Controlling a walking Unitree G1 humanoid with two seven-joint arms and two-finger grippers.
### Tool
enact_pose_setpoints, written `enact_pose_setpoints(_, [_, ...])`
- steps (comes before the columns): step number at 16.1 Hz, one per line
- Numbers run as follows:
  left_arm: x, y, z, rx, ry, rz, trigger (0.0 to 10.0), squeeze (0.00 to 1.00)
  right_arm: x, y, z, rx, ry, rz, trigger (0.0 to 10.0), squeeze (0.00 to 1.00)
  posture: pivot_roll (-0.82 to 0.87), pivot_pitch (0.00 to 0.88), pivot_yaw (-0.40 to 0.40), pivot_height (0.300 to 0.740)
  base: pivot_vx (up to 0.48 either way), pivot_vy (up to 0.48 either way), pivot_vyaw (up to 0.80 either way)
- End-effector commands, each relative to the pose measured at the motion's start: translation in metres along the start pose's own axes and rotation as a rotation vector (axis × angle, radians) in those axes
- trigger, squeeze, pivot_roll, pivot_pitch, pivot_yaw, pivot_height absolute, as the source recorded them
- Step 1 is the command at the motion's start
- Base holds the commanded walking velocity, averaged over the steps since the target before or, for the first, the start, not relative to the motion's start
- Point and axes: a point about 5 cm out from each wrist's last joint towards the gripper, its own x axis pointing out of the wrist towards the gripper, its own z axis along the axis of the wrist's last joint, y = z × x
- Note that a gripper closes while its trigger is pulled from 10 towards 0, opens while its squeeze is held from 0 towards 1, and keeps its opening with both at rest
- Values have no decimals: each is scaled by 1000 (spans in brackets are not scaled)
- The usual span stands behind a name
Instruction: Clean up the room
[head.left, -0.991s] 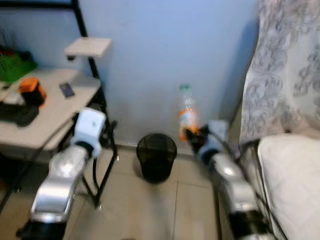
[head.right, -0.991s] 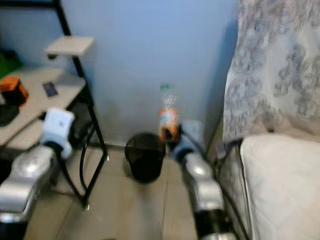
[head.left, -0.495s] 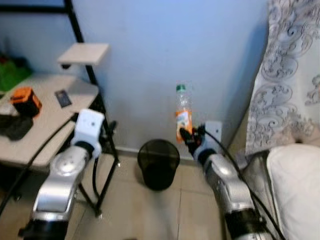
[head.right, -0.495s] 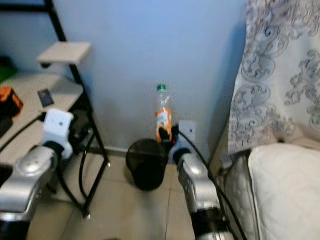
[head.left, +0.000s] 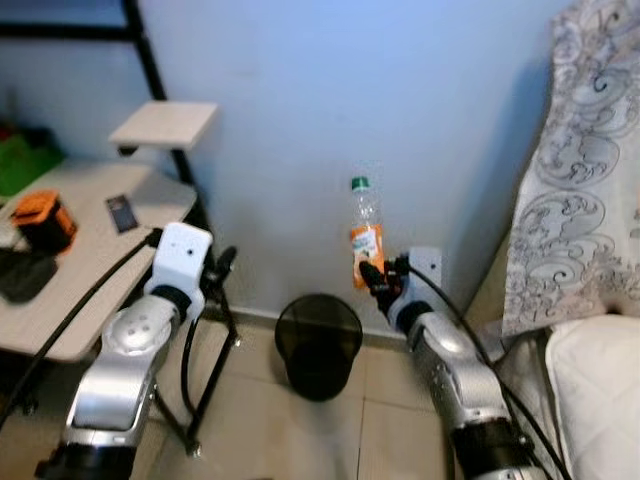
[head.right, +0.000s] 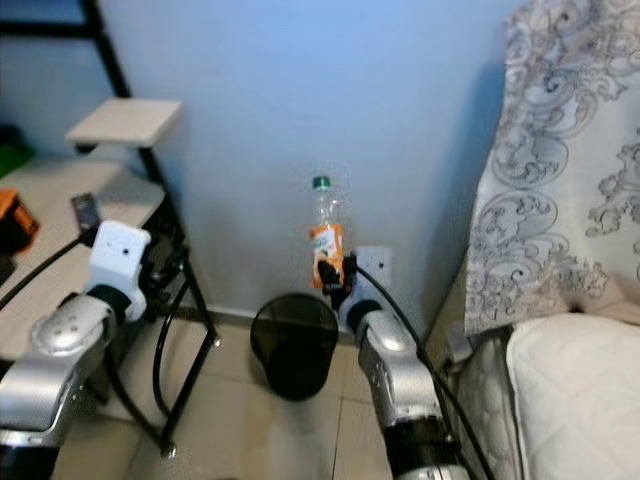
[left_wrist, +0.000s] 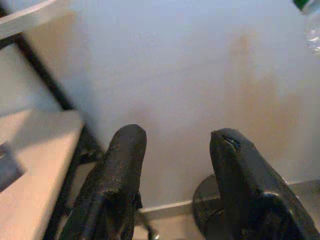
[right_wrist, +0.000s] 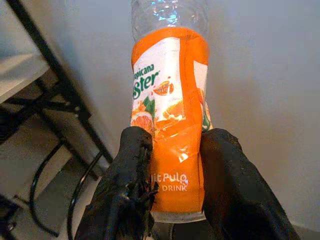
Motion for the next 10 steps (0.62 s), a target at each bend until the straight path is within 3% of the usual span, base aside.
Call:
enact_pose_setpoints(1, [-1,-4,1,7,-9,-31,10000,0,0,-7,6,-39,-10,5,10000,0,25,0,23,740,337,0,0])
enact_pose_setpoints(2, [-2,-4,1,13,-7,-34,10000,0,-1,-6,5,-39,-5,22,10000,0,31,0,16,740,337,0,0])
enact_pose_setpoints(5, [-4,-4,0,14,-6,-40,10000,0,-2,-10,3,-68,7,26,10000,0,25,0,12,740,340,0,800])
enact_pose_setpoints(8, [-1,-7,0,31,-5,-66,10000,0,-5,-19,-7,-90,82,52,10000,0,27,0,0,740,340,0,0])
enact_pose_setpoints(10, [-3,-10,0,47,-4,-83,10000,0,-5,-23,-11,-166,124,95,10000,0,36,0,-7,740,339,0,0])
